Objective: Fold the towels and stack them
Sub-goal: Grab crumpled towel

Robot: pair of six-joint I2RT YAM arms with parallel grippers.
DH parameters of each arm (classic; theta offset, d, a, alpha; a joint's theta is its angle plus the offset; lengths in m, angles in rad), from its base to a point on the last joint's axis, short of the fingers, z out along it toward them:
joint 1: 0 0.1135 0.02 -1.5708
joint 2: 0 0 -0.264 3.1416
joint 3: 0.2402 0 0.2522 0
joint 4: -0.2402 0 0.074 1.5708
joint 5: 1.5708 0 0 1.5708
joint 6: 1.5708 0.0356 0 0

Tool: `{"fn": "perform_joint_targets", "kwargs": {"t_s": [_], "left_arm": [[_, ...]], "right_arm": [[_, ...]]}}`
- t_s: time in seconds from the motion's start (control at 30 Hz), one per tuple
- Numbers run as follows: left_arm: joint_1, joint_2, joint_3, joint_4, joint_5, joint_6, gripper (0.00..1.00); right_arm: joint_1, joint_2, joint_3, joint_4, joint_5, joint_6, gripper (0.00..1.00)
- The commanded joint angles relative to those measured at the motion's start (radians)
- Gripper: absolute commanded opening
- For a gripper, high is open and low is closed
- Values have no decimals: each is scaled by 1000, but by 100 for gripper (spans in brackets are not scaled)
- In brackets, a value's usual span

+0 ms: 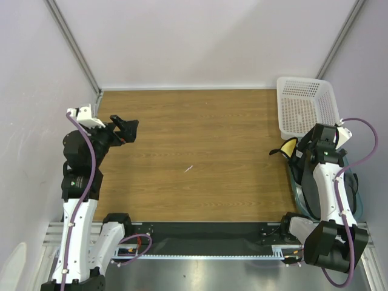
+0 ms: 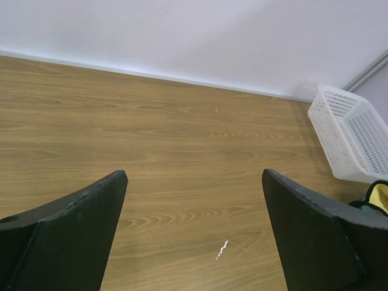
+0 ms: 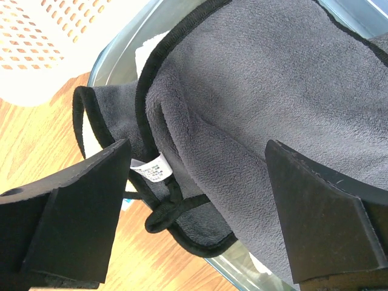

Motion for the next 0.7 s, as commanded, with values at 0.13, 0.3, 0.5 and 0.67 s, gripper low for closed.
{"fn": "perform_joint_targets", "kwargs": {"t_s": [0.13, 0.3, 0.5, 0.67], "left_arm": [[-4, -17, -4, 31, 0, 19, 100], [-4, -24, -4, 30, -4, 19, 100], [-4, -34, -7, 36, 9, 16, 100], [-4, -21, -9, 36, 14, 17, 100]], "right_arm": [[-4, -2, -1, 35, 8, -9, 96], [-4, 8, -21, 56, 10, -1, 95], [-4, 48, -25, 53, 34, -4, 91], [-4, 33, -56, 75, 45, -4, 87]]}}
